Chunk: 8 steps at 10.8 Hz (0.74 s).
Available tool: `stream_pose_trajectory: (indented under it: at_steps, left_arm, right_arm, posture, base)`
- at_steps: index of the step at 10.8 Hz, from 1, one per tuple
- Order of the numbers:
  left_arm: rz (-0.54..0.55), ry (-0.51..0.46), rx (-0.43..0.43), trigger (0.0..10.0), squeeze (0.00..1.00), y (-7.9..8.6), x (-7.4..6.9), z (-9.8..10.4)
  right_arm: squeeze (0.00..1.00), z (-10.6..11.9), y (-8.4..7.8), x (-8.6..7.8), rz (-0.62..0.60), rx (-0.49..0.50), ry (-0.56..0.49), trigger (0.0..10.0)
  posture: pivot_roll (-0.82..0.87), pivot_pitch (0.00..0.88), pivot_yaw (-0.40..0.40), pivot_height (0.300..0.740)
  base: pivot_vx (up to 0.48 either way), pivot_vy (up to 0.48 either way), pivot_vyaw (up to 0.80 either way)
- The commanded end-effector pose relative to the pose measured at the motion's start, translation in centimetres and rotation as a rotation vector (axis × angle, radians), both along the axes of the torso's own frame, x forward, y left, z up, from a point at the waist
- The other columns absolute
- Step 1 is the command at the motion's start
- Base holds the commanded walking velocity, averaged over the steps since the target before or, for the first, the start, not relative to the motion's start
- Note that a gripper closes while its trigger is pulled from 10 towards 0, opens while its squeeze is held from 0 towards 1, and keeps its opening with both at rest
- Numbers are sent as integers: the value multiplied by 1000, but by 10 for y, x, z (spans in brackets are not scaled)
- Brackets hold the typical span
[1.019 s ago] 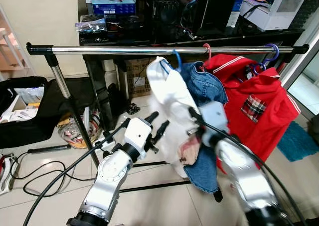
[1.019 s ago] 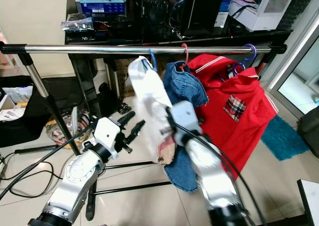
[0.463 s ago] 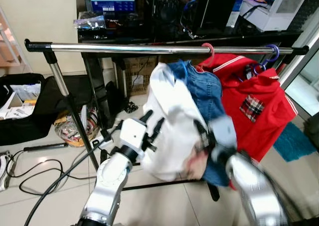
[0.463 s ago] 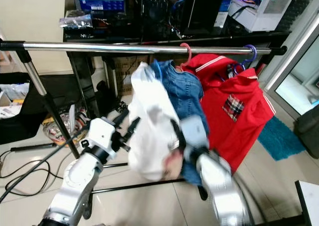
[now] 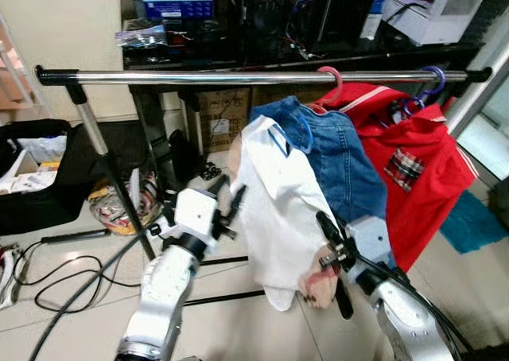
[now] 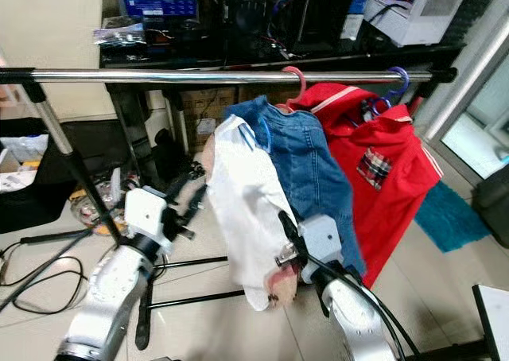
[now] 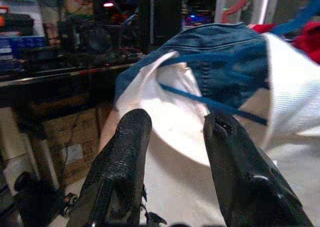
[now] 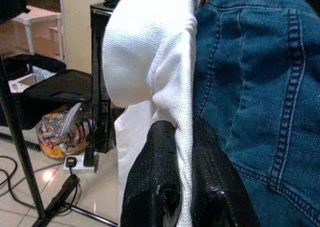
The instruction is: Hang hanger
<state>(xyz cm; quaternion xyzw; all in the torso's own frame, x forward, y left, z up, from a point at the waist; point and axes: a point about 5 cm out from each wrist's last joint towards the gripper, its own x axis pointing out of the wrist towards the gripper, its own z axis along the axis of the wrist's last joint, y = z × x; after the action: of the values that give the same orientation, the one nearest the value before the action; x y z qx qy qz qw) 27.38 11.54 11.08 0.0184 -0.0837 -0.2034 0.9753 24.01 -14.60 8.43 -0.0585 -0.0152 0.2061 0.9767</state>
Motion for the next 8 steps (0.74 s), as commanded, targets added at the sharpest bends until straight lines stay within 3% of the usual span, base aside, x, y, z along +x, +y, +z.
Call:
stream_pose_trajectory:
  at_steps: [1,3,6,8]
  left_arm:
    - [14,12,-23,10000,0,0,2,1]
    - [15,11,-23,10000,0,-2,1,1]
    - [74,33,-48,10000,0,5,-3,-4]
    - [94,41,-58,10000,0,8,-4,-5]
  right_arm:
    - [0,8,-4,0,-13,28,-51,10000]
    - [0,10,-3,1,8,47,-66,10000]
    - [0,8,-14,-1,-2,57,-76,10000]
    - [0,10,-7,-1,19,85,-89,10000]
  posture:
    - [104,77,-26,740]
    - [110,71,-34,740]
    - [125,74,-46,740]
    - [127,79,-45,740]
  base:
    - [0,0,0]
    - [0,0,0]
    - [0,0,0]
    - [0,0,0]
